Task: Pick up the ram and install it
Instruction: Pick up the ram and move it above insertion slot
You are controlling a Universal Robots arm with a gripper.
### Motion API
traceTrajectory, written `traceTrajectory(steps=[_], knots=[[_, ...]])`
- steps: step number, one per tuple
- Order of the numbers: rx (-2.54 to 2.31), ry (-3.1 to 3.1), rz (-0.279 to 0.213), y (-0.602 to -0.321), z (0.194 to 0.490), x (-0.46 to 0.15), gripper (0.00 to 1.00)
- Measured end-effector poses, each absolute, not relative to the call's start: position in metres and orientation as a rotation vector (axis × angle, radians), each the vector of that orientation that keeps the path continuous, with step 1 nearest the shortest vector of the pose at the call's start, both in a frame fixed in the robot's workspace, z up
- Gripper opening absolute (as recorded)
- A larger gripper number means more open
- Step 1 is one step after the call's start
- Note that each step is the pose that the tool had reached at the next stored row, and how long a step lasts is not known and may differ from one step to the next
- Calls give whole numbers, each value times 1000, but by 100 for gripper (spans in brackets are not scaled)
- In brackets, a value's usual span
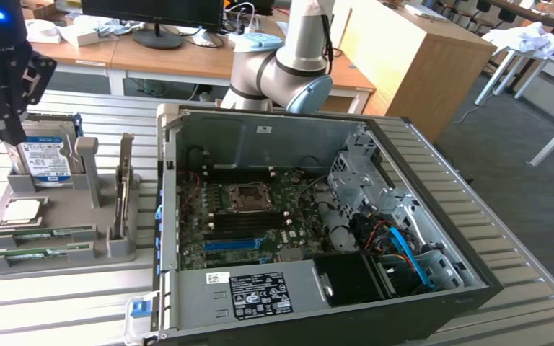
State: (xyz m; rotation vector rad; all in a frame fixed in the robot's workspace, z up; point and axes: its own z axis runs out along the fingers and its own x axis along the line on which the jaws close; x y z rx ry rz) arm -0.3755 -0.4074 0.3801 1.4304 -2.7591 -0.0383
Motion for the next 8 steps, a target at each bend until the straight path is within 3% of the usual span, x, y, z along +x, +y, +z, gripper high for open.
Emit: traceTrajectory(steps=[8], knots=[[1568, -2681, -34, -407, 380, -375, 10]])
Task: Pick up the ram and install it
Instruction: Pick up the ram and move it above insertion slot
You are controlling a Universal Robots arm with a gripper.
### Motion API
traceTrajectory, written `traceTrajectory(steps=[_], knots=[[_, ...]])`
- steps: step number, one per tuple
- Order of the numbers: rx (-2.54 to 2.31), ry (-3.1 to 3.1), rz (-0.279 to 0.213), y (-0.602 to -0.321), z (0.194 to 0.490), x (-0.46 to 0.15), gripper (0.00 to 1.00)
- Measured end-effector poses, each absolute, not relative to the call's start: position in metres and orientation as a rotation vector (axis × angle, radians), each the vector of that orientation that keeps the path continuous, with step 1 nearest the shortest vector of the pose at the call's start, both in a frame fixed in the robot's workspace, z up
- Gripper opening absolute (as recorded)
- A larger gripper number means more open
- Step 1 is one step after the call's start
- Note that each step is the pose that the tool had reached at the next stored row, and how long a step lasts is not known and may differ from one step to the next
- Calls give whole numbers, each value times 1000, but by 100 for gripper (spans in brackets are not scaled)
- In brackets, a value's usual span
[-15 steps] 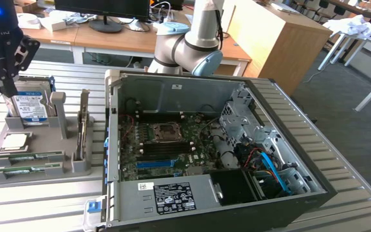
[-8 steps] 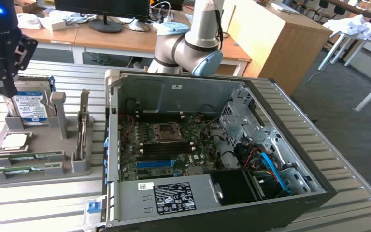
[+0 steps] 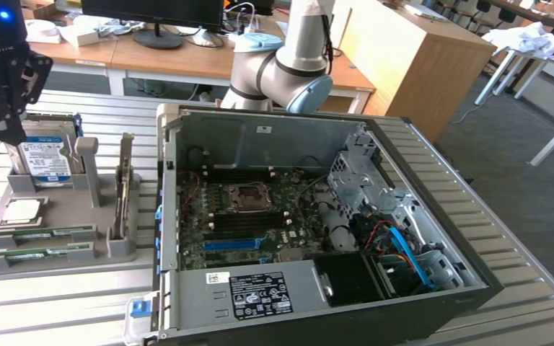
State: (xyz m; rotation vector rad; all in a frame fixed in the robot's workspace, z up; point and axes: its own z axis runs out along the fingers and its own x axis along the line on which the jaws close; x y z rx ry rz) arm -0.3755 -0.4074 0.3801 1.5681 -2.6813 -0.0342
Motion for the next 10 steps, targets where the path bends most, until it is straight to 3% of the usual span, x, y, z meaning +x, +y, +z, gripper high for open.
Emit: traceTrajectory(steps=[10], knots=[[1722, -2583, -29, -407, 380, -375, 10]])
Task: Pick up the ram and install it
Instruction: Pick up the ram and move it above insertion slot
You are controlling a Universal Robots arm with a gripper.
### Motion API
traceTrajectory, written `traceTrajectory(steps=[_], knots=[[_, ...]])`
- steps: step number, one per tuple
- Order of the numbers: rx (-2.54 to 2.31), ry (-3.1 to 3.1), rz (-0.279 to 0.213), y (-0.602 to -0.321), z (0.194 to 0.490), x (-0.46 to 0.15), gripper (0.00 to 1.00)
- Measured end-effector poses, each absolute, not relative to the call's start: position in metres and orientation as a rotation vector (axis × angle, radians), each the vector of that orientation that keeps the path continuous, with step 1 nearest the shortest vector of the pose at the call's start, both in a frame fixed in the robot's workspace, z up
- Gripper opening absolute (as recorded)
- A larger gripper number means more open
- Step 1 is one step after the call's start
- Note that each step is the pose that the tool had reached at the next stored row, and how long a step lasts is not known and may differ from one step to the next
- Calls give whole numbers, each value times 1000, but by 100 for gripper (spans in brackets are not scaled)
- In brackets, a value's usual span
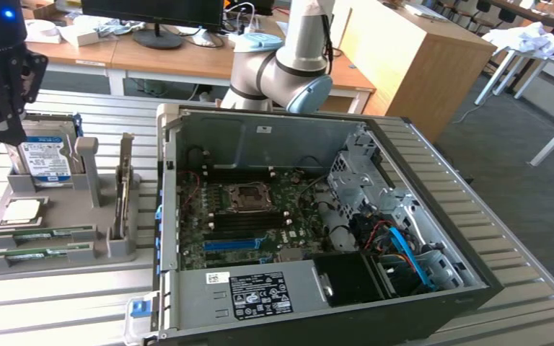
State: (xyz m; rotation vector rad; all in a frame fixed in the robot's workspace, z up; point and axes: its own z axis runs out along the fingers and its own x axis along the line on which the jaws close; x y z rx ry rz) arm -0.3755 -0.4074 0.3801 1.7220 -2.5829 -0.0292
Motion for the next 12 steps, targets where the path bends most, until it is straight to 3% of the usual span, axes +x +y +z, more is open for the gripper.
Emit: traceTrajectory(steps=[12], knots=[[1901, -2451, -21, -407, 380, -376, 10]])
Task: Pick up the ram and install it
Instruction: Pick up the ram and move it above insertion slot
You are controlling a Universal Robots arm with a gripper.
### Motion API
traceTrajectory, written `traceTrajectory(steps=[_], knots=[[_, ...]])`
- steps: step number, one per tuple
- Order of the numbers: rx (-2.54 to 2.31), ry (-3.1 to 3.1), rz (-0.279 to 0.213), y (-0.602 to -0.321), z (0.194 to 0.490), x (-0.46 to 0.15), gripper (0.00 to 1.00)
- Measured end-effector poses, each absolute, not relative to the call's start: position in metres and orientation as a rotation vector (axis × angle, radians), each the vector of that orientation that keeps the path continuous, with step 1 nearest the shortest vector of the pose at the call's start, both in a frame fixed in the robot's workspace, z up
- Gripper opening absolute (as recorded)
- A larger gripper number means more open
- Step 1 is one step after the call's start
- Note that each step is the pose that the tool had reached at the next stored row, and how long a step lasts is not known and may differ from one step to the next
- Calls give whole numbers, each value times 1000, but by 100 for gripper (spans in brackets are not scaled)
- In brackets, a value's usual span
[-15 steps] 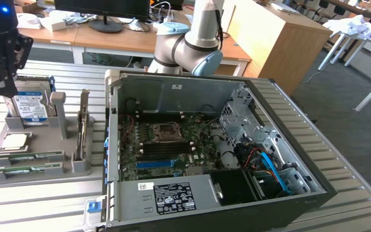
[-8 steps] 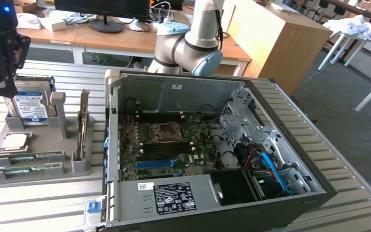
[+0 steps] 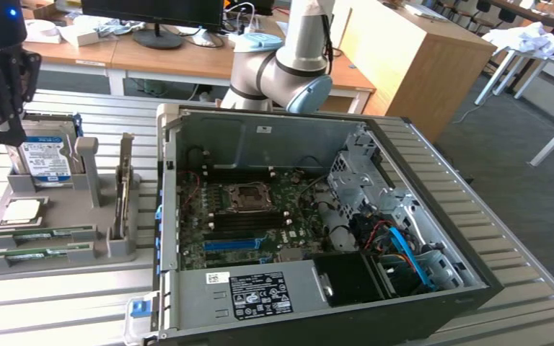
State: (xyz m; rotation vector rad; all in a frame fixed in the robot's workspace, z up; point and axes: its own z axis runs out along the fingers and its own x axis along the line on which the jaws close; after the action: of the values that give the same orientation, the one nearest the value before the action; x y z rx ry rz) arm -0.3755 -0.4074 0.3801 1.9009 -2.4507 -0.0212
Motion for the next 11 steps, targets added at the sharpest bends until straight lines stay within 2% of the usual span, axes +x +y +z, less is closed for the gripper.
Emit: traceTrajectory(steps=[11], knots=[[2053, -2322, -14, -407, 380, -376, 10]])
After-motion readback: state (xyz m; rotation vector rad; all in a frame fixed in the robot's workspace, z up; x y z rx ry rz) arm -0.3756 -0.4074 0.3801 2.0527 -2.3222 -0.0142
